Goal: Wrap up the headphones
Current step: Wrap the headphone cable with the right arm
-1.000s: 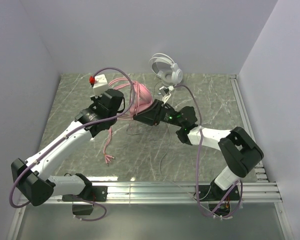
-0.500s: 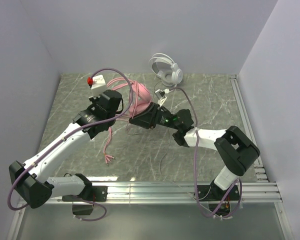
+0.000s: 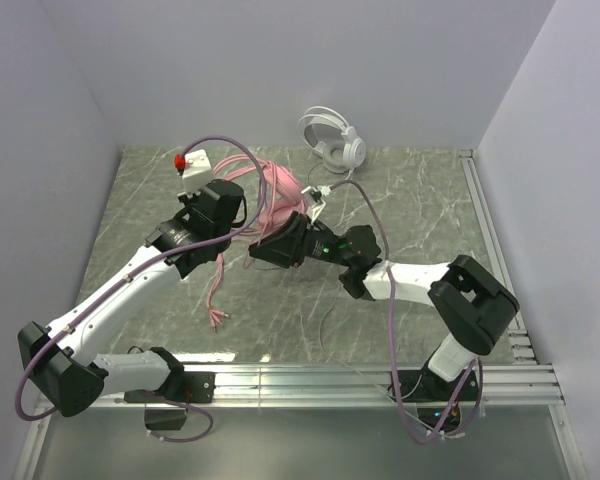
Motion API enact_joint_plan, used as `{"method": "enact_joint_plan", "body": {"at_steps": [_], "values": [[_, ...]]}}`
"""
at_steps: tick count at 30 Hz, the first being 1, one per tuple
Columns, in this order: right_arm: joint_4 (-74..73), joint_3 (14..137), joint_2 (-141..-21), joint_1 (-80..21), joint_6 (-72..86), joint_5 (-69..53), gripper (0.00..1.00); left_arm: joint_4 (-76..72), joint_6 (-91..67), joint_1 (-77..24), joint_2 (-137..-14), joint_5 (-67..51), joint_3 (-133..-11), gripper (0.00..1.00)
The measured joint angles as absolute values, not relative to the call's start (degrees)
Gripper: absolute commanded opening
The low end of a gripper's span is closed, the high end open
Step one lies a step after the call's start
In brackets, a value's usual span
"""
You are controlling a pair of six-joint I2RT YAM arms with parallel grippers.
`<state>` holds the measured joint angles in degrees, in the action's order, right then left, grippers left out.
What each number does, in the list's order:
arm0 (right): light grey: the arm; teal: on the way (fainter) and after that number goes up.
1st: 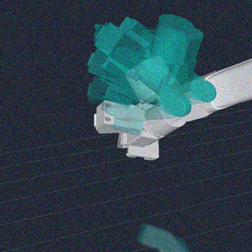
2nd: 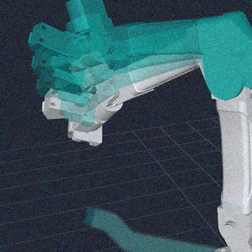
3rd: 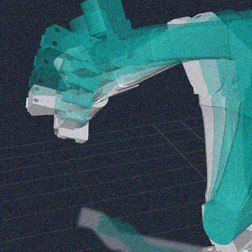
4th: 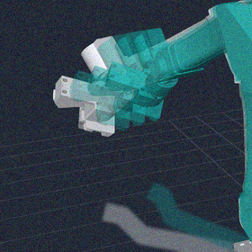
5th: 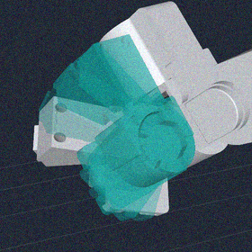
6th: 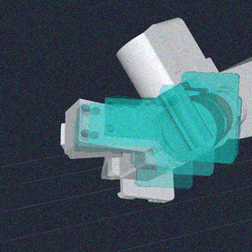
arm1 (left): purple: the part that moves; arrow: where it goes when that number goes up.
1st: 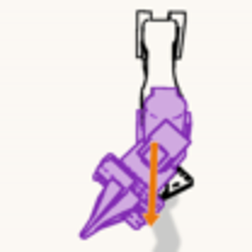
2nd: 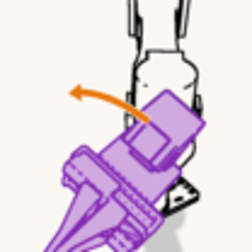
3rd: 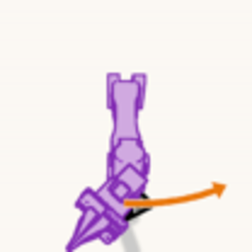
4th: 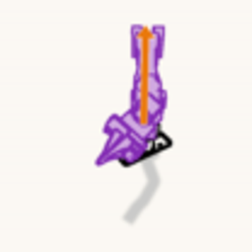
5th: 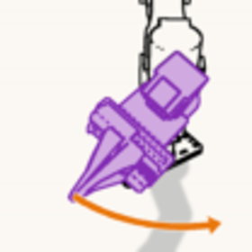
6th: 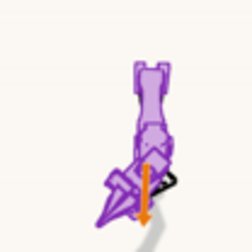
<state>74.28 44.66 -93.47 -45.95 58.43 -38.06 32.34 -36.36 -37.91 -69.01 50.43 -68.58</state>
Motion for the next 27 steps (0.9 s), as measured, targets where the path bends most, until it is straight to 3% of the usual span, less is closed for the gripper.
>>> {"method": "enact_joint_plan", "body": {"at_steps": [15,27], "values": [[67.61,44.45,-85.06,-52.93,38.3,-25.02,0.25,36.23,-41.43,-37.32,-69.47,47.29,-72.77,0.01],[62.5,40.47,-84.97,-54.74,34.54,-13.93,0.27,36.01,-42.13,-35.64,-68.75,47.33,-72.99,0.01]]}}
